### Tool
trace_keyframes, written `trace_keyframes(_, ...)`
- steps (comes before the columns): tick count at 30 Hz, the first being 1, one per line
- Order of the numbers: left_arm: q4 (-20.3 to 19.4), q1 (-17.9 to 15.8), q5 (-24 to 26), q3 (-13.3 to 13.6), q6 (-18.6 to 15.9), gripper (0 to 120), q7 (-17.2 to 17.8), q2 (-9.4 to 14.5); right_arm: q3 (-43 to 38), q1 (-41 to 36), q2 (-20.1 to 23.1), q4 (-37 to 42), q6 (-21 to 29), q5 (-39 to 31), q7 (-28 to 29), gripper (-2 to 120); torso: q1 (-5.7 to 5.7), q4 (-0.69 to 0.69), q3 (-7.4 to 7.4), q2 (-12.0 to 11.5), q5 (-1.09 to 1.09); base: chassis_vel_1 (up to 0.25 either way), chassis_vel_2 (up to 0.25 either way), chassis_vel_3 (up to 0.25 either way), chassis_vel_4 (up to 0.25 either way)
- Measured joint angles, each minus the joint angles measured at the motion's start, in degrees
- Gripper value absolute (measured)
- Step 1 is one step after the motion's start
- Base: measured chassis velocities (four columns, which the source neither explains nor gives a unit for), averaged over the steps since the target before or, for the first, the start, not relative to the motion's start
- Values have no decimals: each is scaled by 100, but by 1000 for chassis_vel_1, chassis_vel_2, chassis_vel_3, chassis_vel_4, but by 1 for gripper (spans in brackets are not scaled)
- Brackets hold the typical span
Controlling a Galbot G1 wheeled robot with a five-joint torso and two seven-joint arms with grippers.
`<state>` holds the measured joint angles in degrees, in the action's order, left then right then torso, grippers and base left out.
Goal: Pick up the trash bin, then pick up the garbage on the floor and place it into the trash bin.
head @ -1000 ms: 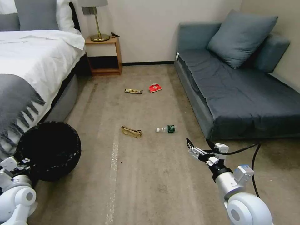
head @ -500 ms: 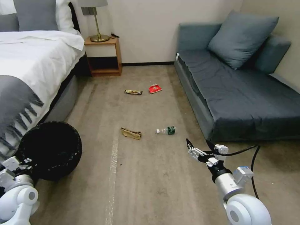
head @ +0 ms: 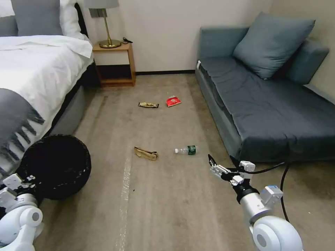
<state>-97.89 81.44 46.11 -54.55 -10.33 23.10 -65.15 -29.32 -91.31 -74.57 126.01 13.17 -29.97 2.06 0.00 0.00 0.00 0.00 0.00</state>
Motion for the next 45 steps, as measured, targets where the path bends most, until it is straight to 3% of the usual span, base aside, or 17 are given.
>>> trace_keyframes(9,32,-123,147,41,-17,3,-66,78,-16,-63,3,40,-52,76,-82,100,0,0,0,0,0,-80,90,77,-86)
trace_keyframes(45,119,-62,128,69,139,3,-252,36,53,-143,-17,23,-95,232,-173,100,0,0,0,0,0,-98,97,98,-99)
